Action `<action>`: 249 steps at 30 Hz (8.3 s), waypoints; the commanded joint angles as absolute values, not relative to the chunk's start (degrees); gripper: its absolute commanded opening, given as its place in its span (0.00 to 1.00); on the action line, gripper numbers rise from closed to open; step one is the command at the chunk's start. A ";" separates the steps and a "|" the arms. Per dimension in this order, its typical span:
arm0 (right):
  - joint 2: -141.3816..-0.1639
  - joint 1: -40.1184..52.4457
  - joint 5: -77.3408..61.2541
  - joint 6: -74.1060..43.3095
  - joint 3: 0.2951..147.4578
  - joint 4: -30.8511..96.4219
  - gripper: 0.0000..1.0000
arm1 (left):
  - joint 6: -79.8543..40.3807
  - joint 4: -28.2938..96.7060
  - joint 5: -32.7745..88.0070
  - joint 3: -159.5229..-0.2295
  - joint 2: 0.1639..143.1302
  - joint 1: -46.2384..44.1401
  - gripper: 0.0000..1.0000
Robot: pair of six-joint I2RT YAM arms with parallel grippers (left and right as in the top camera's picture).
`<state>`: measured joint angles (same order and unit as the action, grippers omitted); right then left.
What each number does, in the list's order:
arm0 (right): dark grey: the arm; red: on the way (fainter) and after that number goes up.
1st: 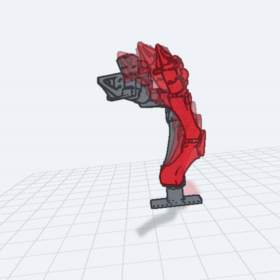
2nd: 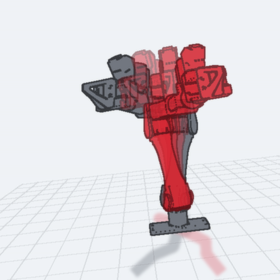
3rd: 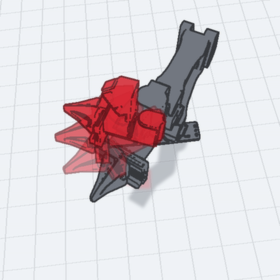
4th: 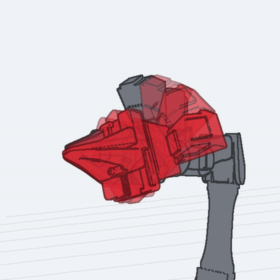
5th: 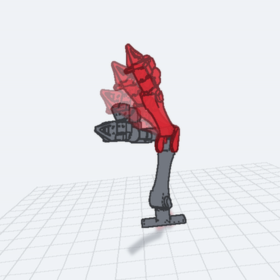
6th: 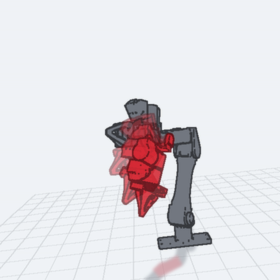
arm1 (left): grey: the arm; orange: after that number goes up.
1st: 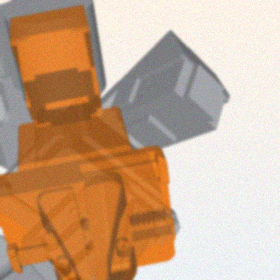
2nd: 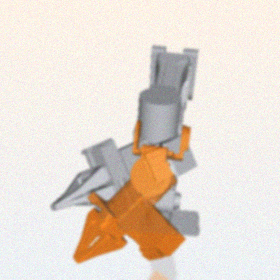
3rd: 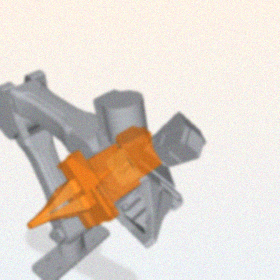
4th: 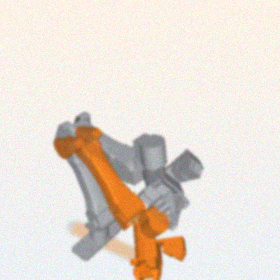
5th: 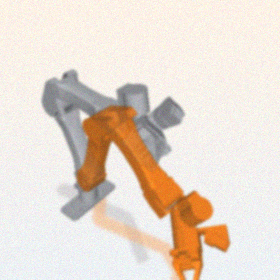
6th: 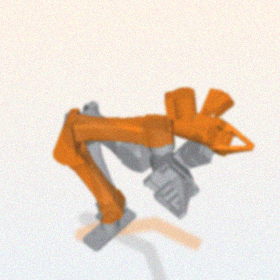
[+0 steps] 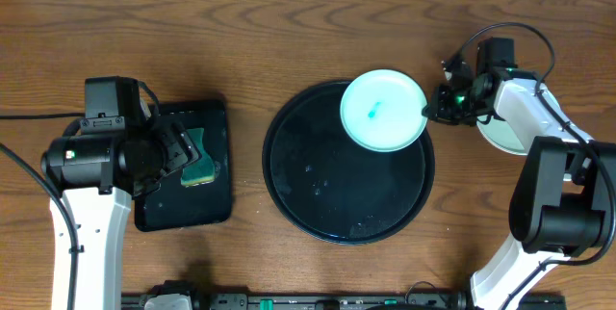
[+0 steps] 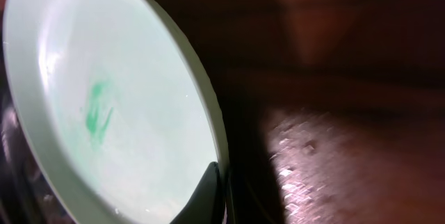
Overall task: Clean dirty plates on tray and stack at the side
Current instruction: 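Move the right gripper to the remaining green plate and grip its rim, then grasp the green sponge with the left gripper and lift it, then scrub the remaining green plate with the sponge in the left gripper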
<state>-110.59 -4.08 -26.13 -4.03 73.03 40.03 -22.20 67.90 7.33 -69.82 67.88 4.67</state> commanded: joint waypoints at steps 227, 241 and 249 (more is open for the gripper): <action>-106.87 24.84 -22.76 -17.17 55.11 32.91 0.02 | -14.39 50.68 5.85 -67.75 107.81 -32.27 0.07; -106.87 24.84 -22.76 -17.15 55.11 35.59 0.02 | -16.93 36.67 20.14 -67.75 107.90 -42.13 0.07; -106.87 24.84 -22.79 -17.78 55.11 36.27 0.02 | -21.93 32.23 12.14 -67.75 109.16 -36.86 0.07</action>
